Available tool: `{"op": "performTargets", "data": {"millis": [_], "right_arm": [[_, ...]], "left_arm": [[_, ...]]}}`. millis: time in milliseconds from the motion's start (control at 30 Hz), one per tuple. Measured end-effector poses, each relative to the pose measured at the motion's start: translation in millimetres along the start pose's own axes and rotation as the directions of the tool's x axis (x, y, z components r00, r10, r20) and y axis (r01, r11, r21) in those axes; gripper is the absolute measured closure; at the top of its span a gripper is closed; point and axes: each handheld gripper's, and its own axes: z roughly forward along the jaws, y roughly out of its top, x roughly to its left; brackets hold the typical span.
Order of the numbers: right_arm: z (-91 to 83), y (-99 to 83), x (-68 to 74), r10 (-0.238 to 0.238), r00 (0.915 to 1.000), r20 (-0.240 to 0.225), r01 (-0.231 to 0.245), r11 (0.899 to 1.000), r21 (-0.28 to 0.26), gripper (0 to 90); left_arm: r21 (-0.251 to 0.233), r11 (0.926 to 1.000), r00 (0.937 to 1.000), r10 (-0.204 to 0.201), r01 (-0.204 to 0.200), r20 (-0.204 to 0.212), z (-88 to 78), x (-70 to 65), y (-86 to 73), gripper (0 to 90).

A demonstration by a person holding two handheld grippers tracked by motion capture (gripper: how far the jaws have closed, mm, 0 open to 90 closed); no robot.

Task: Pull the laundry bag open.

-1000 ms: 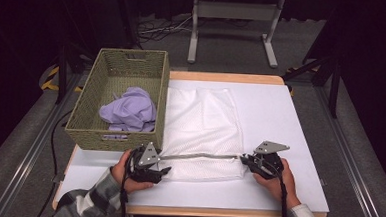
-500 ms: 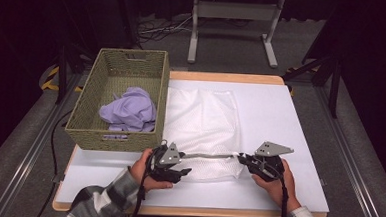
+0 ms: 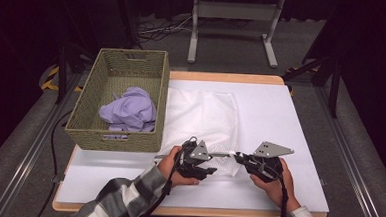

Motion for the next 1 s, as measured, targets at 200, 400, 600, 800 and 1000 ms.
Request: {"op": "performTargets", "data": {"millis": [200,400,600,800,1000], "right_arm": [[-1.5,1.7,2.9,-0.006,1.0000,-0.007,0.006,1.000,-0.007,85.1],[-0.9,3.4,6.6,-0.014,0.9997,-0.019,0.014,1.000,-0.013,85.0],[0.3,4.2,9.7,-0.019,0.9994,-0.028,0.019,1.000,-0.013,85.0],[2.1,6.3,14.6,-0.033,0.9986,-0.041,0.032,0.999,-0.013,85.1],[2.9,6.5,15.9,-0.040,0.9985,-0.037,0.040,0.999,-0.005,85.2]], "left_arm": [[0.005,1.0000,1.0000,-0.007,0.007,0.001,11.3,1.8,7.9,62.9],[-0.012,0.9998,0.9994,-0.017,0.017,0.031,19.2,3.3,13.0,69.8],[-0.022,0.9994,0.9984,-0.025,0.026,0.052,18.8,5.0,13.5,71.4],[-0.015,0.9997,0.9996,-0.017,0.017,0.023,21.7,4.4,15.1,82.3],[-0.008,0.9998,0.9997,-0.020,0.020,0.011,21.0,6.4,13.9,86.3]]}}
